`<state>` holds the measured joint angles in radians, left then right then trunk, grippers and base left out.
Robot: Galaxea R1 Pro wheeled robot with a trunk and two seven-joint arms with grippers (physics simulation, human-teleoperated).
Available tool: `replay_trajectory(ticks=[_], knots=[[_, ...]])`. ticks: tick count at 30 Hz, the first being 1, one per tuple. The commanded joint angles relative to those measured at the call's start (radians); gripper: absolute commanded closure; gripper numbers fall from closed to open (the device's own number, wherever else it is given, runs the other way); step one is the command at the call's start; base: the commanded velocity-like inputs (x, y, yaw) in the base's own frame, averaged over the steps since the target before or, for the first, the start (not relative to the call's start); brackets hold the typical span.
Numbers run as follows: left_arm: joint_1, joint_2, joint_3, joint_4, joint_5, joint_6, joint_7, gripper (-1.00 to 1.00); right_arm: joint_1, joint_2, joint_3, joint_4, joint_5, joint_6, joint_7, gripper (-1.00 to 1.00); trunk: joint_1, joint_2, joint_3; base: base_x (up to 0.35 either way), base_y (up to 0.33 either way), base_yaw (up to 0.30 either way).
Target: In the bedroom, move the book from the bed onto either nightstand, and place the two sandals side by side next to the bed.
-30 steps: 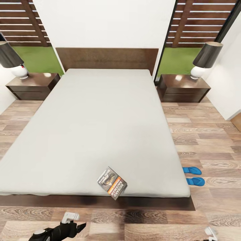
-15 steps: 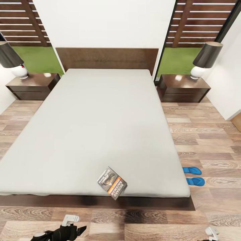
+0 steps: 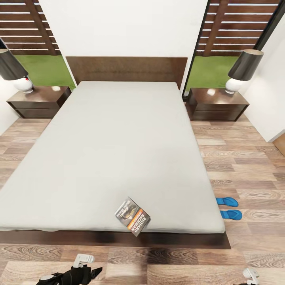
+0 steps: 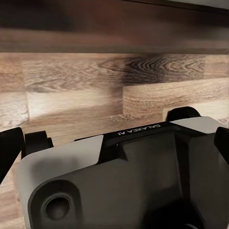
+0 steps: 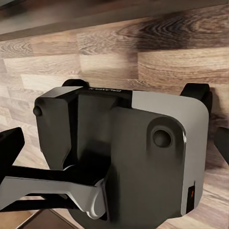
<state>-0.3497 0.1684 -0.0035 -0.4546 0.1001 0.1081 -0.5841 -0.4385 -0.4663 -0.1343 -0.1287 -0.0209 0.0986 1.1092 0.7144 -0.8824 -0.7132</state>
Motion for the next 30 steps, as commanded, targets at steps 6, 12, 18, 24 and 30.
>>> replay_trajectory(ticks=[6, 12, 18, 24, 30], knots=[[0.0, 0.0, 0.0, -0.001, 0.01, 0.011, -0.003, -1.0, 0.0, 0.0, -0.004, 0.0, -0.002, 0.01, 0.006, -1.0, 0.0, -0.001, -0.001, 0.0, 0.0, 0.167], [0.0, 0.0, -0.001, -0.001, 0.01, 0.01, -0.003, -1.0, 0.0, 0.0, -0.004, 0.0, -0.002, 0.011, 0.007, -1.0, 0.0, -0.001, -0.001, 0.0, 0.0, 0.279], [0.0, 0.0, 0.0, -0.001, 0.01, 0.01, -0.003, -1.0, 0.0, 0.0, -0.004, 0.0, -0.002, 0.012, 0.007, -1.0, 0.0, -0.001, -0.001, 0.0, 0.0, 0.159], [0.0, 0.0, 0.0, -0.001, 0.01, 0.011, -0.003, -1.0, 0.0, 0.0, -0.004, 0.0, -0.002, 0.012, 0.007, -1.0, 0.0, -0.001, -0.001, 0.0, 0.0, 0.012], [0.0, 0.0, -0.001, -0.001, 0.01, 0.011, -0.003, -1.0, 0.0, 0.0, -0.004, 0.0, -0.002, 0.012, 0.008, -1.0, 0.0, -0.001, -0.001, -0.143, 0.0, 0.001]])
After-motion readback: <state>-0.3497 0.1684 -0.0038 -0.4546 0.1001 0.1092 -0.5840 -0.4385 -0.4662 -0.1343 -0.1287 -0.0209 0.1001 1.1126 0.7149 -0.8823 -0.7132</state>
